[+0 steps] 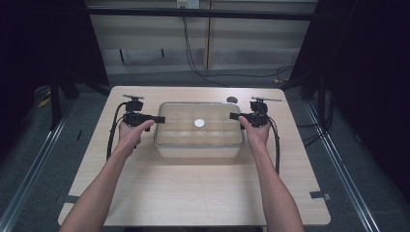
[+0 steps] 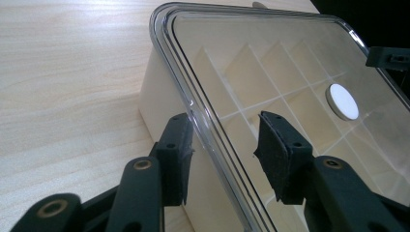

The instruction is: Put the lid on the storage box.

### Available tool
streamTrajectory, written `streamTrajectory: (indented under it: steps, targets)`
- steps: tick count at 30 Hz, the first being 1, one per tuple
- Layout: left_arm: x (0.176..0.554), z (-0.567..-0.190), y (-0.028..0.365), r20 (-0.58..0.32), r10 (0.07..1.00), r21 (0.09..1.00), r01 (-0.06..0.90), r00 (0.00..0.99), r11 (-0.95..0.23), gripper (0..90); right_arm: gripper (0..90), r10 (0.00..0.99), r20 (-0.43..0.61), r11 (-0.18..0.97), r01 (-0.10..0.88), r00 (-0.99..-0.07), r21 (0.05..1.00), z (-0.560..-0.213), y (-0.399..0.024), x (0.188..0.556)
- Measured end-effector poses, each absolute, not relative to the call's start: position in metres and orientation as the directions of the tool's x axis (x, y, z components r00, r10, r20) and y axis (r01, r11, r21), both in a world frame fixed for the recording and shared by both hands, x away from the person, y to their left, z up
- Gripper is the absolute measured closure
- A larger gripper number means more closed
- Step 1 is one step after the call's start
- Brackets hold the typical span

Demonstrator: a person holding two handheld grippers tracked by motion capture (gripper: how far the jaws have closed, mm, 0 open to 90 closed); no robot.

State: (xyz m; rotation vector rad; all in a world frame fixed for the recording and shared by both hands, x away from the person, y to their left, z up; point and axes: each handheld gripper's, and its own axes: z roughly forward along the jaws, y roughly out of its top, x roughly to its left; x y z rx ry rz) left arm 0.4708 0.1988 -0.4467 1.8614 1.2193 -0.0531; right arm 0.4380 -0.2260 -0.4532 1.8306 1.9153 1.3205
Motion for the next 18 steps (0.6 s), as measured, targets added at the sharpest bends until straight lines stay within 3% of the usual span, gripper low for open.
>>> streamTrajectory:
  steps: [5,9,18]
  targets:
    - [0.469,-0.445,0.198,-0.432,0.734,0.655,0.742,0.523,-0.144,54.2,47.2,0.872,0.432,-0.151,0.713,-0.231,0.684,-0.453,-0.227,0.438]
    - [0.467,-0.447,0.201,-0.437,0.744,0.647,0.752,0.505,-0.130,42.3,36.9,0.882,0.413,-0.128,0.727,-0.228,0.675,-0.452,-0.232,0.436]
    - [0.449,-0.437,0.206,-0.391,0.748,0.684,0.713,0.537,-0.154,34.7,29.5,0.869,0.417,-0.128,0.693,-0.265,0.709,-0.440,-0.240,0.421]
